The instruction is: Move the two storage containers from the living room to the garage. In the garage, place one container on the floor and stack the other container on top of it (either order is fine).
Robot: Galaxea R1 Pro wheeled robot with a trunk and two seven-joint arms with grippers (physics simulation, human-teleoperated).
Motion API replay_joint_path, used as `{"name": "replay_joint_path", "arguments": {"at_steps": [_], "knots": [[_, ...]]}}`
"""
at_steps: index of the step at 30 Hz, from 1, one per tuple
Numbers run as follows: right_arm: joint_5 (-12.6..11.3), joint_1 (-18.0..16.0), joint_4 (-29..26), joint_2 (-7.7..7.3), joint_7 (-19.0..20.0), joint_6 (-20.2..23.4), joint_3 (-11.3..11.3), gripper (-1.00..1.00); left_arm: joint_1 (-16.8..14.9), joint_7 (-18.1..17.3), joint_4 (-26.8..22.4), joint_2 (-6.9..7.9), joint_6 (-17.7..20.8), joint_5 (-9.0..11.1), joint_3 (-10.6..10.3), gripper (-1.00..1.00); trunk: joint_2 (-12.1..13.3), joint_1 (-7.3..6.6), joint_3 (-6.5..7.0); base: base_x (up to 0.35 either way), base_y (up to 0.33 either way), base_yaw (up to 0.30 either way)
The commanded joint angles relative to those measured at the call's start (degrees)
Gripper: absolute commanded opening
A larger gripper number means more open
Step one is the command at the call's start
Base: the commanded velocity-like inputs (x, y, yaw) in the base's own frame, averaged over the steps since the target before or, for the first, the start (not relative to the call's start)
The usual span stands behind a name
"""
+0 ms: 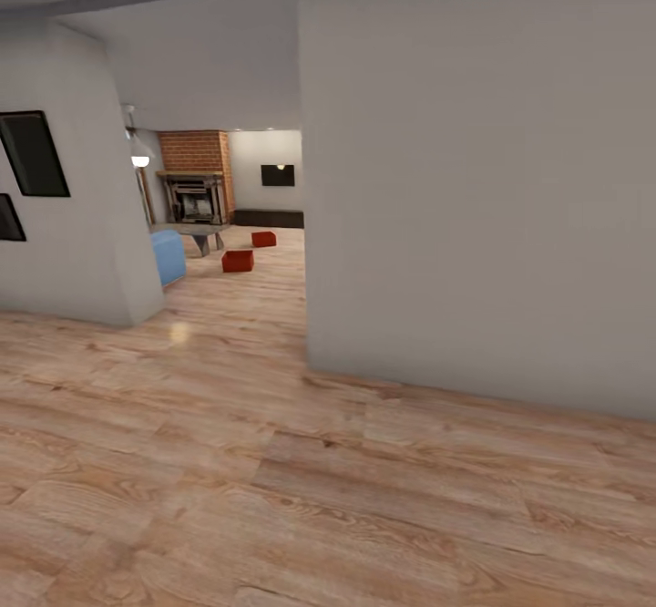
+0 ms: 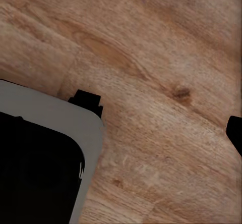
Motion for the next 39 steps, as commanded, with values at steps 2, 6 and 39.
{"name": "replay_joint_path", "arguments": {"at_steps": [2, 6, 39], "knots": [[0.1, -0.1, 0.2, -0.05, 0.2, -0.4, 0.1, 1.0, 0.0, 0.0, 0.0, 0.0, -0.1, 0.1, 0.1, 1.0, 0.0, 0.03, -0.05, 0.322, 0.0, 0.003], [0.2, -0.1, 0.2, 0.02, 0.2, -0.4, 0.2, 1.0, 0.0, 0.1, 0.0, 0.02, -0.1, 0.1, 0.1, 1.0, 0.0, 0.03, -0.05, 0.322, 0.0, 0.001], [-0.2, -0.1, 0.2, 0.15, 0.2, -0.4, 0.2, 1.0, 0.0, 0.1, 0.0, 0.02, -0.1, 0.1, 0.1, 1.0, 0.0, 0.03, -0.05, 0.322, 0.0, 0.013]]}}
